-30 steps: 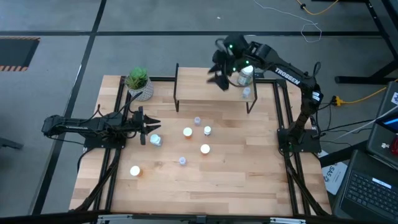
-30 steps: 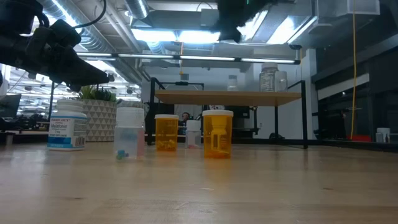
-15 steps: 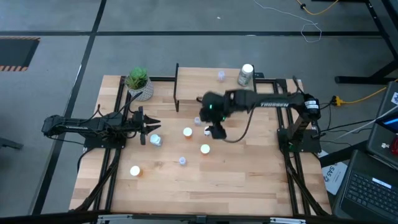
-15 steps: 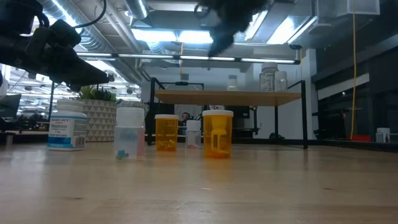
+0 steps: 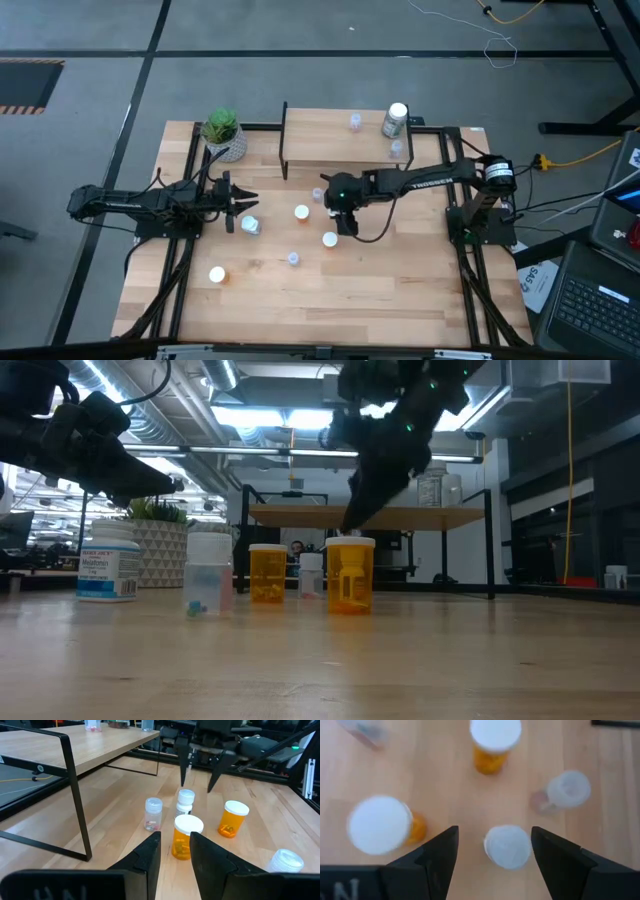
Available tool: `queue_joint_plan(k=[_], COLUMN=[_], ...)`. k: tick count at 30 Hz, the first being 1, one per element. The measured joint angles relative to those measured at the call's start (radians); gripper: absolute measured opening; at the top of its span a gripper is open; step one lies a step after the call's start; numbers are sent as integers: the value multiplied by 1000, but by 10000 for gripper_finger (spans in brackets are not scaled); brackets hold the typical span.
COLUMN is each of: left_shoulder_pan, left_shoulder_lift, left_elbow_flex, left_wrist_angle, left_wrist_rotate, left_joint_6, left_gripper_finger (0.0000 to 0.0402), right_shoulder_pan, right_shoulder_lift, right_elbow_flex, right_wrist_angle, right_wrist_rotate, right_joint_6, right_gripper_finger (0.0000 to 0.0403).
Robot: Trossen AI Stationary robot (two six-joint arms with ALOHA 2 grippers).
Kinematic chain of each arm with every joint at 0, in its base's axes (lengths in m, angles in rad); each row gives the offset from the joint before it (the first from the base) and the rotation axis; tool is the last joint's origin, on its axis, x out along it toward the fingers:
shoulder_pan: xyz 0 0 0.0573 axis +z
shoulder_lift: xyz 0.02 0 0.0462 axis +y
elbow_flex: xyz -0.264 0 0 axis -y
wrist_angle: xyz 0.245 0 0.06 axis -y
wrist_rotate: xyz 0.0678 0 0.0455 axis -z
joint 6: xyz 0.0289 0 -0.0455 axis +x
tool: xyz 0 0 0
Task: Pick and place medicine bottles onto shelf by color
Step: Put the white pill bottle on the shelf
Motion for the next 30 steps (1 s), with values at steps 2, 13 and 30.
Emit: queue_joint_plan(k=[2,13,30], left_shoulder_pan=[0,0,0], left_shoulder_lift=[0,0,0], left_elbow_flex=[0,0,0], left_wrist_angle=[0,0,0], left_wrist_rotate=[0,0,0], left_joint_6=[0,0,0], left_gripper_finger=[98,98,98], right_shoulder_pan=[0,0,0], right_shoulder_lift=[0,0,0], right_elbow_flex=[-14,-86,-140], right_wrist_angle=[6,105,188], right_wrist_rotate=[22,59,111], right_joint_6=[6,2,36], right_gripper_finger=[251,251,229])
